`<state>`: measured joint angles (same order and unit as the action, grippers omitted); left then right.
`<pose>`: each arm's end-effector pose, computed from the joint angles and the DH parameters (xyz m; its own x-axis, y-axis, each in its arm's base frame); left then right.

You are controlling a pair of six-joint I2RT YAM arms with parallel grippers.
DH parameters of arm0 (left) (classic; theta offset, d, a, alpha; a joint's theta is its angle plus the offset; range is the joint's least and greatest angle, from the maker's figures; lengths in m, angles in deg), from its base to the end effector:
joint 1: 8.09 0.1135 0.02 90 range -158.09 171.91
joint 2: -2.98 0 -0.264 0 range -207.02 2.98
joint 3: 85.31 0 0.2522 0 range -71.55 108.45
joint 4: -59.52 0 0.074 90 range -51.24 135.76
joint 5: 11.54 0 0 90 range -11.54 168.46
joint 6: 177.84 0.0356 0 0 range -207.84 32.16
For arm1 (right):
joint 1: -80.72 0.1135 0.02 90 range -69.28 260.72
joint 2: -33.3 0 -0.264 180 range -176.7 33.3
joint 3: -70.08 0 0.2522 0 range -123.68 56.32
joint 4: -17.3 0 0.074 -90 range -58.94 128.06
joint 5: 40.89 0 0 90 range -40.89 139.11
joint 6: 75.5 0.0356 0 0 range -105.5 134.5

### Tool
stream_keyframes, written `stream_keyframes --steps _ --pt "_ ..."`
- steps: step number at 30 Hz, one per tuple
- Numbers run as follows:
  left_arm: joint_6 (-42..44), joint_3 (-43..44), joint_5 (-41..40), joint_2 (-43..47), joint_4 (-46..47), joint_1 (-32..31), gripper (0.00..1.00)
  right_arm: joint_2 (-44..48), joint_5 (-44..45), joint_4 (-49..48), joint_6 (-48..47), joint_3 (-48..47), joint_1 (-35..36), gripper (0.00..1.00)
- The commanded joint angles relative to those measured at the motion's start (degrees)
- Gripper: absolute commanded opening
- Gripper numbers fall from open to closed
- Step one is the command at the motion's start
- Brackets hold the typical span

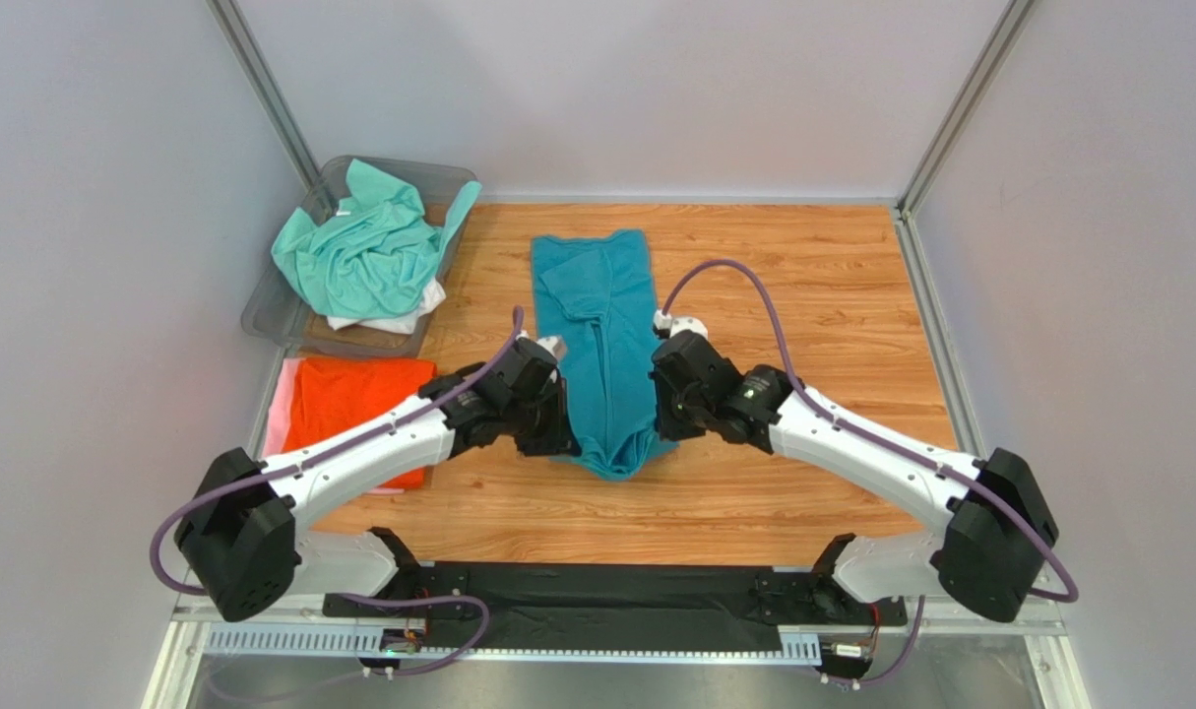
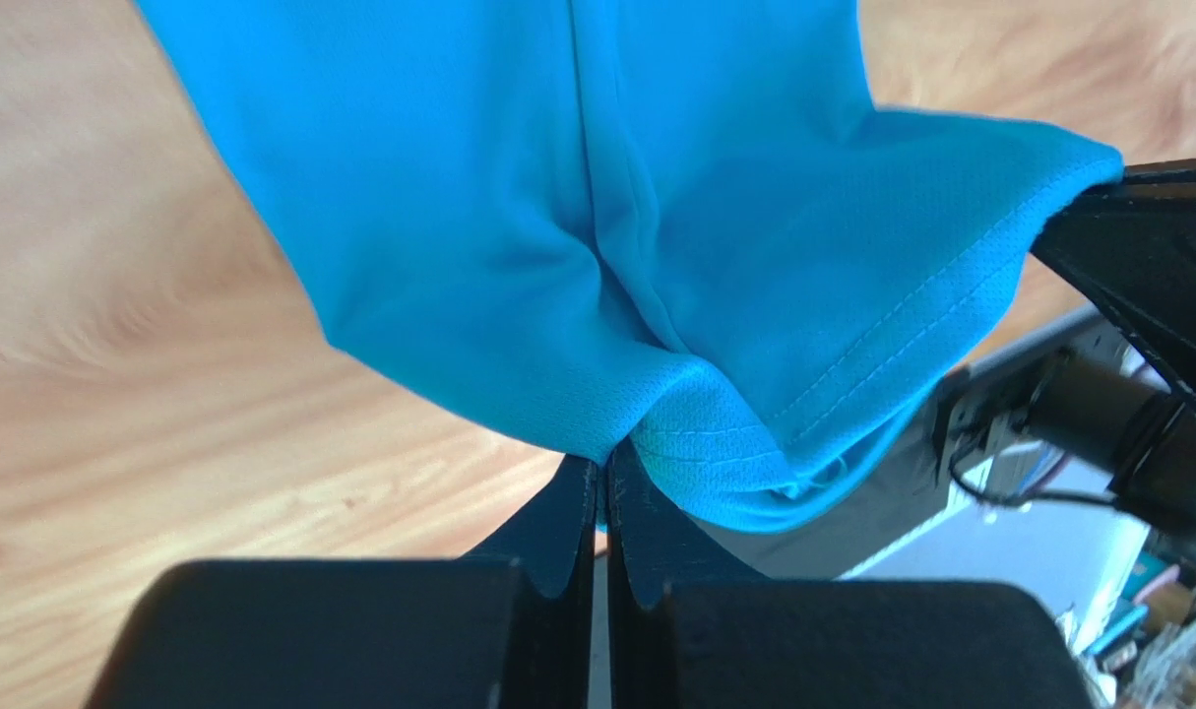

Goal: Fold and stack the t-shirts
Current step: Fold the tshirt

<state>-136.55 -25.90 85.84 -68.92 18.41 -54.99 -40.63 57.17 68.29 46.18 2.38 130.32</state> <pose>0.1668 -0.1850 0.2219 -0.9461 -0.0795 -0.3139 0.0990 0.8520 -0.5141 0.1702 0.1923 0.2480 -0.8339 -0.1775 -0.5226 -0.3136 0.9315 0.1840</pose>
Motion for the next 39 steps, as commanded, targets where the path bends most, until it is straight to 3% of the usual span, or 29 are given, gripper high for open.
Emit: stream_keyframes --steps 1,10,19,39 --pt "5.9 5.41 0.97 -2.36 -1.39 4.25 0.0 -4.01 1.8 -5.06 -3.81 -4.94 -3.1 0.0" --pt "10.83 17.54 5.28 -13.86 -0.77 16.03 0.0 -13.94 -3.39 -9.11 -7.95 -16.98 -11.28 0.0" --pt "13.38 25.28 8.09 -22.22 0.02 23.24 0.0 -24.31 -5.5 -10.43 -10.06 -25.86 -15.94 0.0" --pt "16.54 35.82 9.59 -38.93 0.11 28.52 0.0 -40.59 -14.47 -16.14 -15.33 -35.19 -22.62 0.0"
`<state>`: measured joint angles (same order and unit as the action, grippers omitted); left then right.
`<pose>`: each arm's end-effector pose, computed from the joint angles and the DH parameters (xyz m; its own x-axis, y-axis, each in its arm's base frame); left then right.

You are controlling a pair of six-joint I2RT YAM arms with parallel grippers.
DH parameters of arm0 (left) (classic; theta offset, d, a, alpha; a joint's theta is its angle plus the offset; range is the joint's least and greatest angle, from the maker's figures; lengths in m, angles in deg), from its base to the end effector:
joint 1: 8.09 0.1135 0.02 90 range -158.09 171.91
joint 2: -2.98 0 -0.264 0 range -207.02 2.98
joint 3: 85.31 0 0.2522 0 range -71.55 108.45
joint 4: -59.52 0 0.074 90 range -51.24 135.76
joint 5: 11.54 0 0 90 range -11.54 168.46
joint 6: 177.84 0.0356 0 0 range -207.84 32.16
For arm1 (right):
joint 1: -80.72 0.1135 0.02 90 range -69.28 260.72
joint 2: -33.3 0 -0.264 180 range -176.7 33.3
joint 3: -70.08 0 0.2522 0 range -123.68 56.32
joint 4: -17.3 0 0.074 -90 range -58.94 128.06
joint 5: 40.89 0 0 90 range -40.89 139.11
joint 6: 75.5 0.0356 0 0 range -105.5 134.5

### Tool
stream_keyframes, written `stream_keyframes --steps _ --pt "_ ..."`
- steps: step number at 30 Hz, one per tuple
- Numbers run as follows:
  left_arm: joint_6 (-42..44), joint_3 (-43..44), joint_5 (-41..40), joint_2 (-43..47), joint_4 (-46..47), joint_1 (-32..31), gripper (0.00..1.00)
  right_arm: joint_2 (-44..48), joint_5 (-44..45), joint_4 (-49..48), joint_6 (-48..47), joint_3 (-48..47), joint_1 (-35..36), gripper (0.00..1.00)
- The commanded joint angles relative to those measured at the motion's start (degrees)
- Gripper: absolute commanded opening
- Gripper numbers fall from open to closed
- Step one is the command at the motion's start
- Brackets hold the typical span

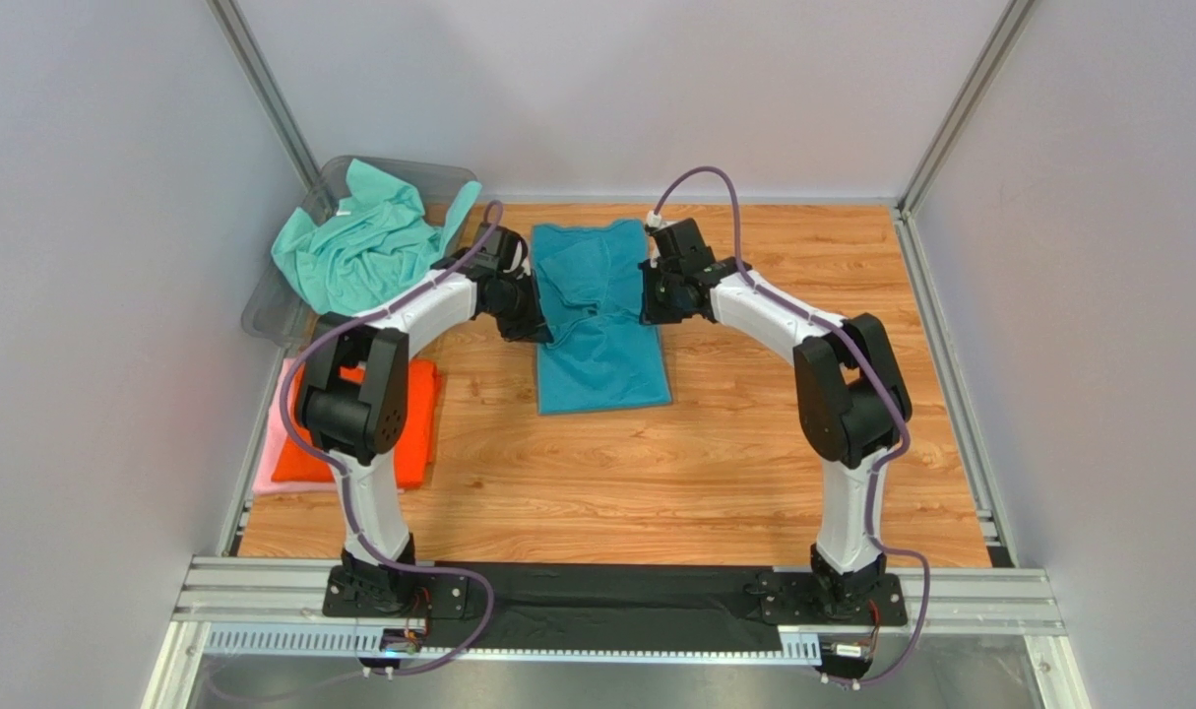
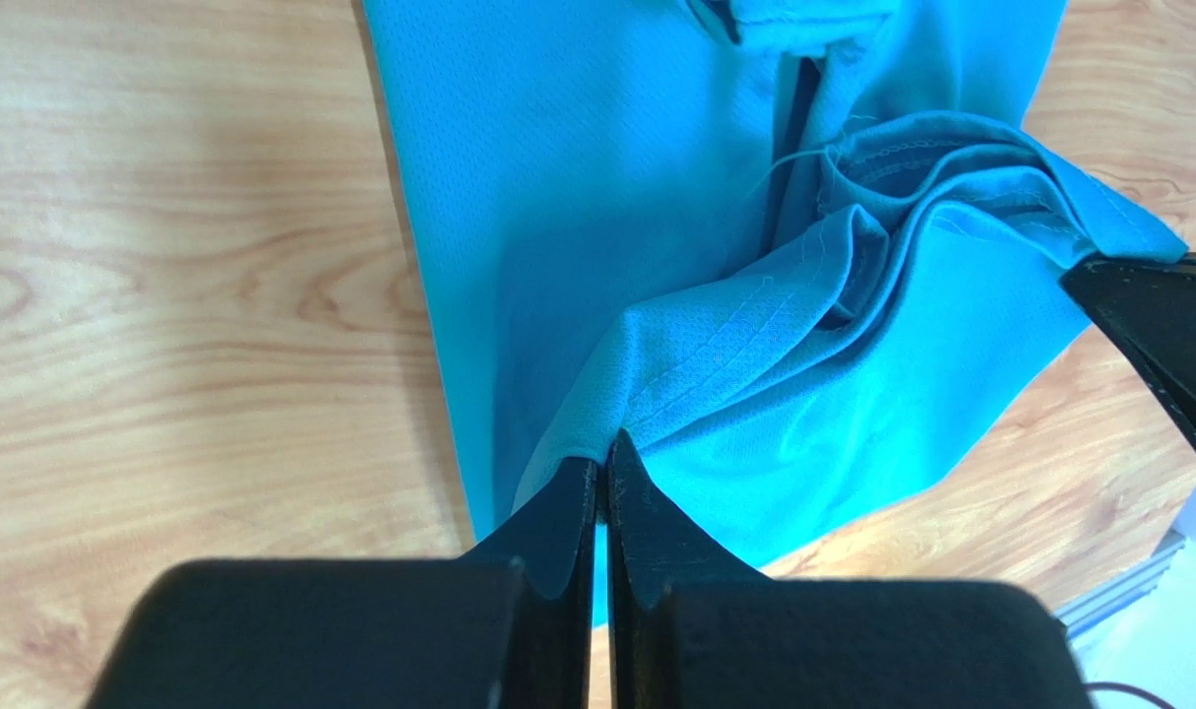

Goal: Fold and stack the t-shirts
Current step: Fold the tshirt

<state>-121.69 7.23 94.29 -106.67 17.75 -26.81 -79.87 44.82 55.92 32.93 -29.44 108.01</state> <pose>0.3812 -0.1394 0.1953 -0.9197 -0.2542 -0.2991 -0.0843 0.8722 -0.4818 0.3862 0.2023 0.2101 -0.8242 -0.0705 -0.5619 -0.2501 0.9355 0.2496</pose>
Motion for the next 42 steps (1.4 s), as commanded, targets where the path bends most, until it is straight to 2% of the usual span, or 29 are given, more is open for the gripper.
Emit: stream_keyframes --steps 1,6,10,12,14,15,16,17,18,22,24,25,31,35,42 --pt "1.59 3.04 1.3 -2.23 0.76 0.53 0.0 -2.49 -2.12 -3.68 -2.18 -3.8 -0.39 0.0" --pt "1.33 4.54 1.13 -4.26 0.85 1.05 0.06 -5.31 -2.74 -3.77 -1.65 -5.82 -1.53 0.04" --pt "1.06 5.24 1.56 -3.12 0.68 1.41 0.37 -4.79 -2.82 -2.98 -1.91 -6.62 -1.62 0.14" --pt "1.59 5.07 3.14 -1.02 0.68 1.41 0.44 -3.3 -3.0 -2.02 -1.83 -6.71 -1.62 0.15" --pt "1.33 2.45 3.76 2.92 1.9 1.41 0.68 -1.2 -3.35 -1.14 -1.91 -6.1 -1.54 0.25" --pt "1.33 2.43 3.76 4.51 1.91 1.41 0.68 -0.31 -3.35 -0.78 -1.91 -5.74 -1.54 0.27" --pt "1.06 0.51 3.5 6.09 2.43 1.41 0.87 0.65 -3.44 -0.43 -2.0 -5.48 -1.54 0.27" --pt "0.98 -0.46 2.46 7.76 2.35 1.41 0.96 1.62 -3.79 0.27 -1.83 -4.87 -1.62 0.32" --pt "0.71 -1.52 2.01 11.17 2.35 1.41 1.0 3.89 -4.14 0.36 -1.65 -3.21 -1.54 0.36" --pt "0.27 -8.01 -0.62 19.98 -0.45 1.41 1.0 10.06 -7.12 -0.08 -1.74 2.24 0.65 0.65" --pt "-0.34 -11.18 -3.26 26.54 -1.34 1.41 1.0 12.43 -8.62 -0.43 -2.0 4.18 2.15 0.92" --pt "-0.69 -12.85 -4.4 29.02 -2.39 1.41 1.0 12.79 -9.67 -0.43 -2.09 5.41 3.55 1.0" --pt "-4.12 -28.39 -10.91 50.03 -7.31 1.41 1.0 11.04 -12.22 -1.31 -1.83 6.31 9.52 1.0" --pt "-7.54 -35.79 -15.13 63.46 -10.74 1.41 1.0 4.29 -11.18 -1.83 -2.09 0.97 12.61 1.0" --pt "-12.64 -44.41 -18.11 76.59 -11.8 1.41 1.0 -7.41 -9.33 -2.36 -2.09 -9.94 14.81 1.0"
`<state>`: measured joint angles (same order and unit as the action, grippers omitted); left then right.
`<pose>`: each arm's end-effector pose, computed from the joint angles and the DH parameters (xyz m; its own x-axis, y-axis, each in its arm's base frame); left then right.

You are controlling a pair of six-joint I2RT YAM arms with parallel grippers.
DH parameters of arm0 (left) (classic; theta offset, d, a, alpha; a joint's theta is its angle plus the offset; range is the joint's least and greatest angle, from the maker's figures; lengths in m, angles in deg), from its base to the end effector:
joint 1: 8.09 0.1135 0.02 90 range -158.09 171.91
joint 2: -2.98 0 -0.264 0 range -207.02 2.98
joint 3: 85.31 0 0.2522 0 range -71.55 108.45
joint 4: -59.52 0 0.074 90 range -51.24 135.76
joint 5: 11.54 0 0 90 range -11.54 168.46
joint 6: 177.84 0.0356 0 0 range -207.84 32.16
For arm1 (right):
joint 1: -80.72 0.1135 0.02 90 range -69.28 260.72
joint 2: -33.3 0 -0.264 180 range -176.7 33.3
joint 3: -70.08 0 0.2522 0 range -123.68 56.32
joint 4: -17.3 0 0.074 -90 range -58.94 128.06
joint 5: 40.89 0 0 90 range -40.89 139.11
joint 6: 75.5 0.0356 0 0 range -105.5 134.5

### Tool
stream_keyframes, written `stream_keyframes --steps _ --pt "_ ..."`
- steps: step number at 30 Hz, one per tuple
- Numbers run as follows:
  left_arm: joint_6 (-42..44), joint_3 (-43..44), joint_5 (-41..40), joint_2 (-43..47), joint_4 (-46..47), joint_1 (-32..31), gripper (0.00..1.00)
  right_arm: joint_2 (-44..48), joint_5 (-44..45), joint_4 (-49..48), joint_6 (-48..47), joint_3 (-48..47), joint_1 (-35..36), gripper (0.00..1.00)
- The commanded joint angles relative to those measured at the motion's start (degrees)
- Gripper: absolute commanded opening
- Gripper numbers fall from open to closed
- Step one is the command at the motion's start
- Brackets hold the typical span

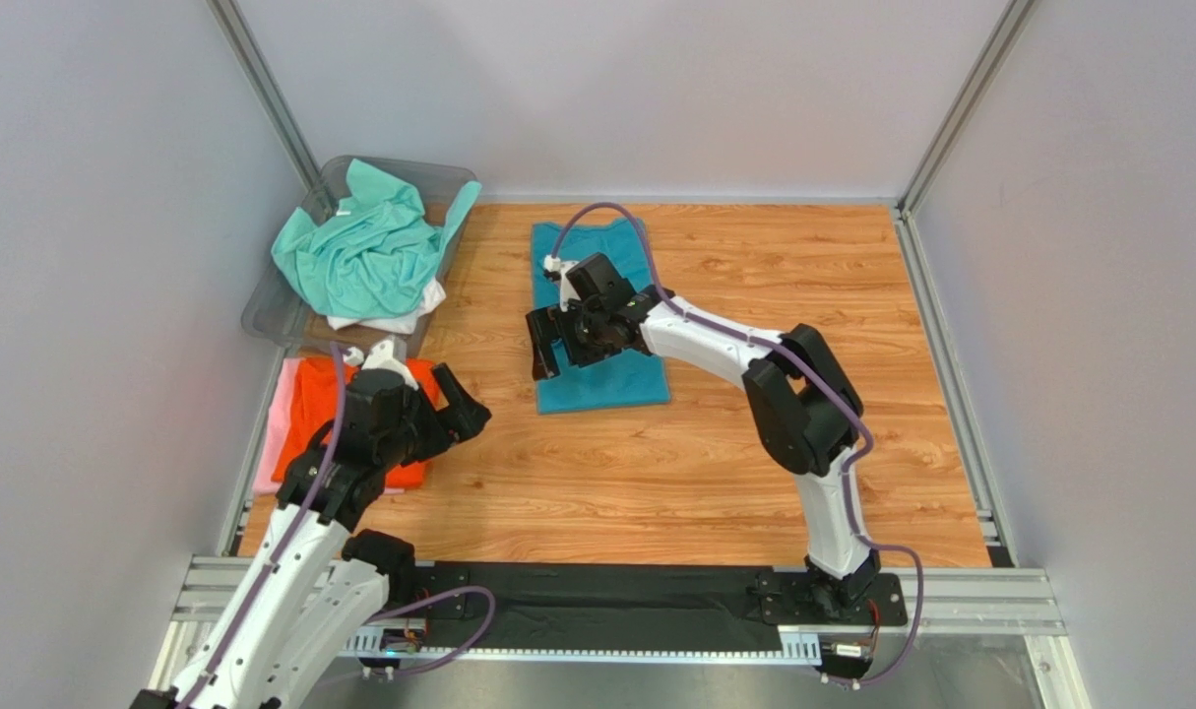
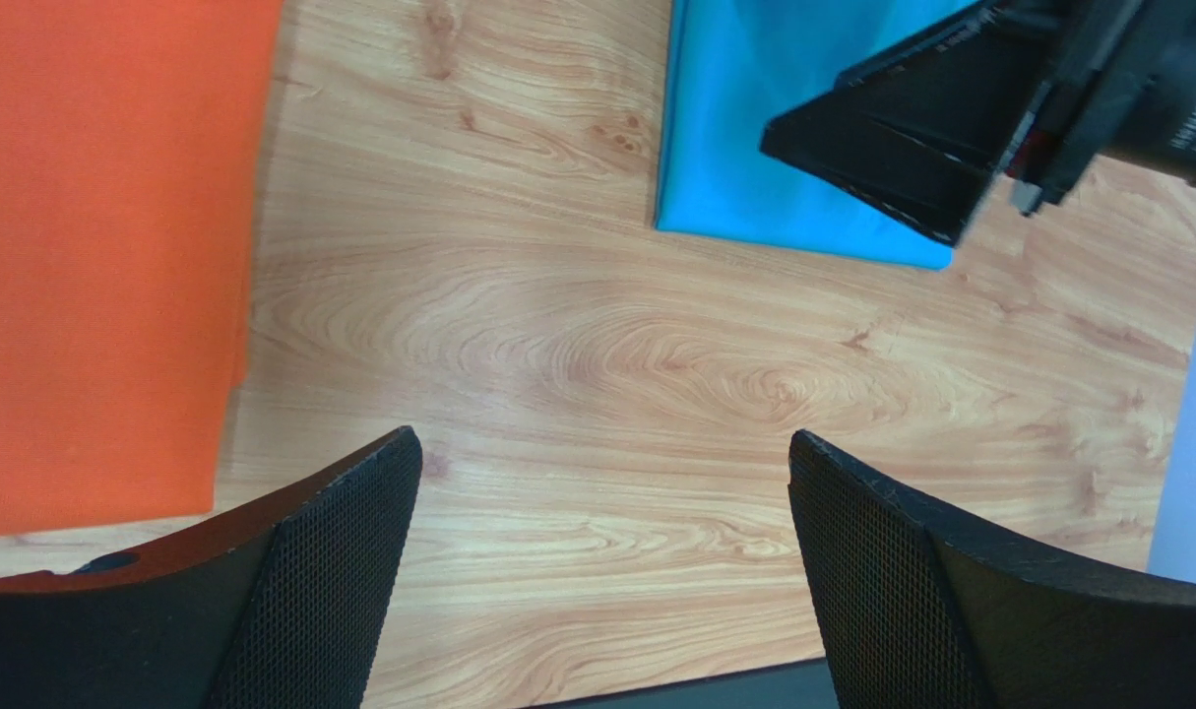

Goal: Fold and stack the t-shirts
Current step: Fold the tshirt

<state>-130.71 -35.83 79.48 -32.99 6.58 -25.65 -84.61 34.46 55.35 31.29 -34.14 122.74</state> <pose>0.1297 -0.0417 0.2579 -0.6579 -0.5053 -0.5584 -0.1813 0.8260 -0.5338 0.3326 0.3118 0.2020 -0.7792 -0.3259 -0.5355 -0.5629 0.7396 0.3690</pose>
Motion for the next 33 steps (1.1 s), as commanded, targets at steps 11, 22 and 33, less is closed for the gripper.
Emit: stream_keyframes --steps 11,22,33 --pt "-3.27 -1.62 -4.01 3.54 0.24 0.25 1.0 -14.27 2.52 -2.5 -2.82 -17.2 0.08 1.0" --pt "-3.45 -2.15 -2.78 1.52 0.77 0.25 1.0 -25.79 11.49 -3.55 -5.89 -35.66 -0.62 1.0" --pt "-2.48 -1.36 4.69 -5.34 5.95 0.25 1.0 -4.75 16.46 -6.97 -6.52 -22.78 -1.33 1.0"
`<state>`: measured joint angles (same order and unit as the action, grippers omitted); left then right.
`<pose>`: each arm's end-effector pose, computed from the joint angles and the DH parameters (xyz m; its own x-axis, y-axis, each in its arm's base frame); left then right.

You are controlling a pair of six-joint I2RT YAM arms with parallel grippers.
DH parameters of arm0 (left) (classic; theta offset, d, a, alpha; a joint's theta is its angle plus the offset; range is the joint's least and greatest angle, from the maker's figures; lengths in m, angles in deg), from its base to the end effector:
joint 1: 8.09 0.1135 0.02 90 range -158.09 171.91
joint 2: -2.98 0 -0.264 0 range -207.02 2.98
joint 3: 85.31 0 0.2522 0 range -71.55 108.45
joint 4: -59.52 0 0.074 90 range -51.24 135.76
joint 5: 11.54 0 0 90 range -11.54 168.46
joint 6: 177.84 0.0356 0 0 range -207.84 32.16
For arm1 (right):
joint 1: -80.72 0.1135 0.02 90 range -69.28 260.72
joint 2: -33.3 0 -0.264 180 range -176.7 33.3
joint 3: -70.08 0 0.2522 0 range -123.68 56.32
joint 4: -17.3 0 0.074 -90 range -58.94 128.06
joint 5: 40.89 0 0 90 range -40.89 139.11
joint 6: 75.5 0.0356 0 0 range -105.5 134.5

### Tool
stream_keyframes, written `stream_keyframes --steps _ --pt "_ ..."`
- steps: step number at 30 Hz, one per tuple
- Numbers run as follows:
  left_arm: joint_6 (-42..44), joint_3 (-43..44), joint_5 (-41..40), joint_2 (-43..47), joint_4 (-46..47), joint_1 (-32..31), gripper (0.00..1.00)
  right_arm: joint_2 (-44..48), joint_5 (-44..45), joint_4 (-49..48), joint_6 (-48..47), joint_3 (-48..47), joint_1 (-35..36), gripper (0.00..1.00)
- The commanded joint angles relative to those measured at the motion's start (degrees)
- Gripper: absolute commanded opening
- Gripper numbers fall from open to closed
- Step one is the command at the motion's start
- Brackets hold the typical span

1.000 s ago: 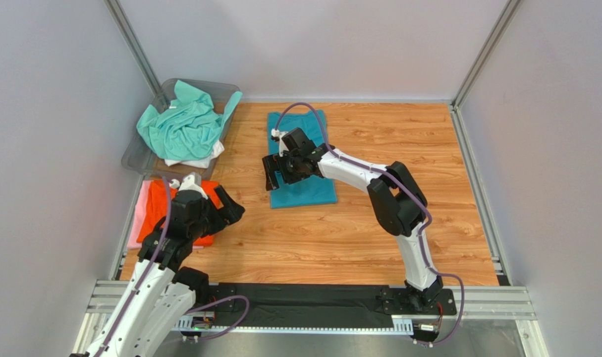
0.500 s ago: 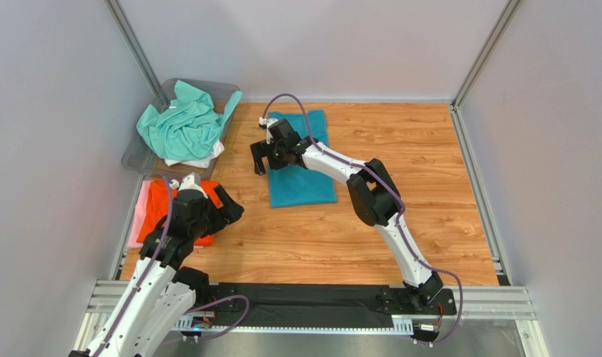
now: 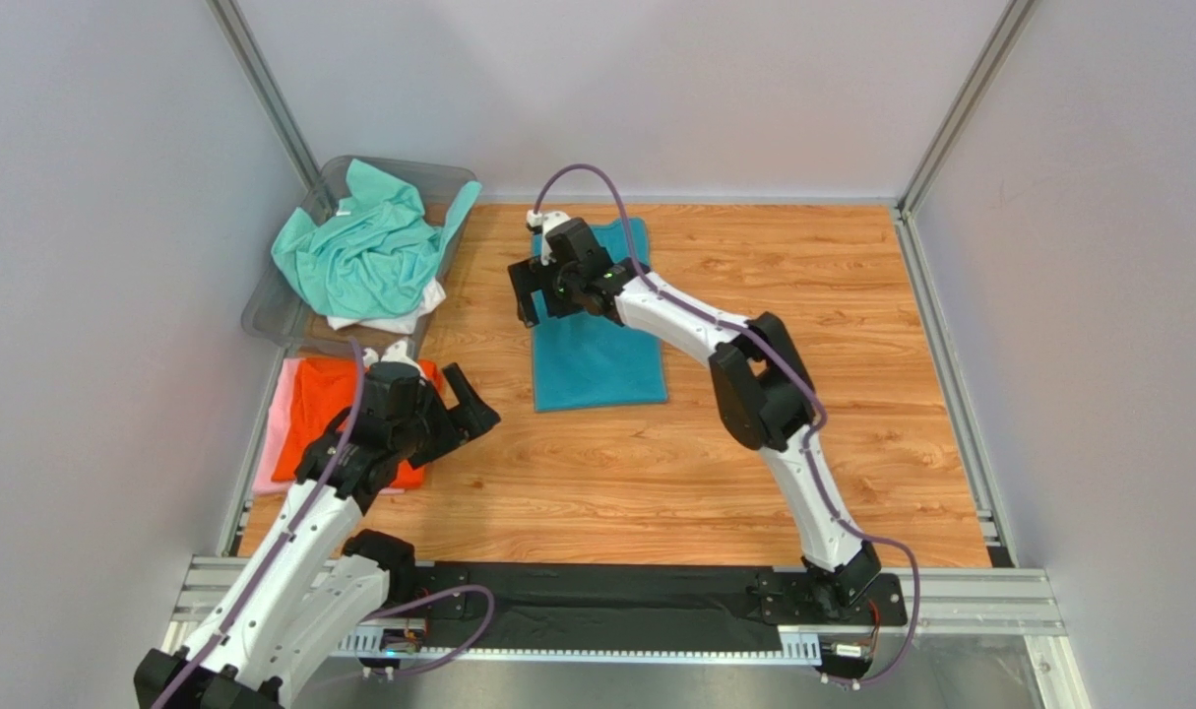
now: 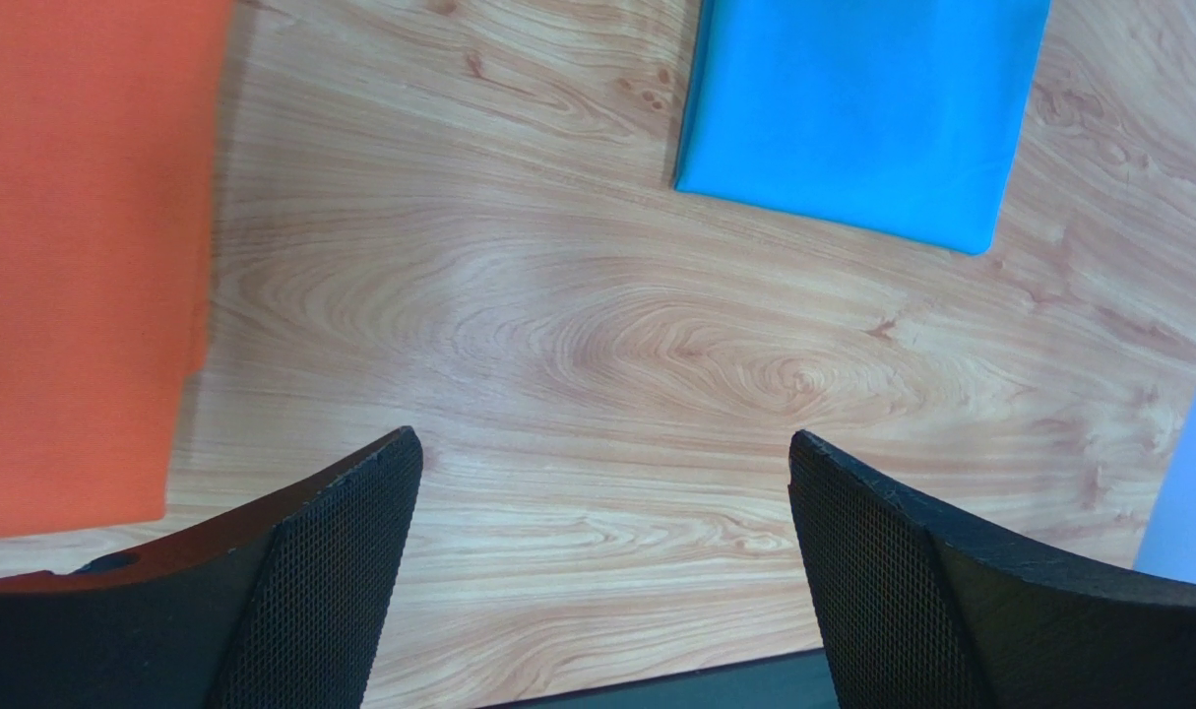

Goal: Fold and stack the t-shirts
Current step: Fold the tshirt

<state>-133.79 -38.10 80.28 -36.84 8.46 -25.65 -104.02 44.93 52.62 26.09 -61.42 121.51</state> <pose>0.1394 -0.0453 0.2393 -0.6902 -0.5351 -0.4872 -0.2483 0.8075 -0.5351 0.4128 0.3596 0.1948 -0.6272 -0.2765 -0.7281 -0.5789 0.7909 0.1983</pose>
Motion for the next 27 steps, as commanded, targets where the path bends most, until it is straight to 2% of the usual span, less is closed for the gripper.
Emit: stream_keyframes --steps 1,3,5,9,12,14,18,21,25,26,27 --pt "0.86 0.91 4.67 -3.15 4.95 0.25 1.0 17.32 7.51 -4.51 -1.22 9.4 -0.19 1.0" --pt "1.13 1.09 6.78 -6.13 7.67 0.25 1.0 25.55 12.08 -4.51 0.44 15.31 -0.89 1.0" --pt "1.04 1.26 7.66 -8.43 10.04 0.25 1.0 31.38 14.2 -4.6 2.72 24.62 -2.03 1.0" --pt "1.57 1.79 10.99 -16.67 14.79 0.16 0.99 48.84 18.58 -5.04 10.0 41.23 -4.23 1.0" --pt "2.53 2.93 13.1 -22.91 17.69 0.16 0.91 58.43 20.97 -5.04 14.66 52.67 -5.99 1.0" --pt "3.15 4.33 14.25 -26.09 19.19 0.07 0.91 62.06 20.01 -4.95 15.47 59.33 -7.65 1.0" --pt "5.96 7.06 14.52 -34.61 20.51 -0.02 0.85 69.62 18.34 -4.25 17.32 67.17 -9.42 1.0" --pt "6.14 8.38 16.36 -39.62 23.75 -0.02 0.82 71.74 17.64 -3.55 18.29 70.0 -10.03 1.0" --pt "6.4 11.01 18.83 -45.96 26.14 -0.02 0.7 71.84 16.84 -1.7 18.11 69.92 -10.12 1.0" --pt "6.4 12.24 19.09 -47.1 25.88 -0.02 0.7 71.58 17.02 -0.92 17.59 69.83 -10.12 1.0" --pt "6.75 12.69 19.53 -49.03 25.79 -0.02 0.63 71.4 17.37 -0.73 17.58 69.75 -10.21 1.0"
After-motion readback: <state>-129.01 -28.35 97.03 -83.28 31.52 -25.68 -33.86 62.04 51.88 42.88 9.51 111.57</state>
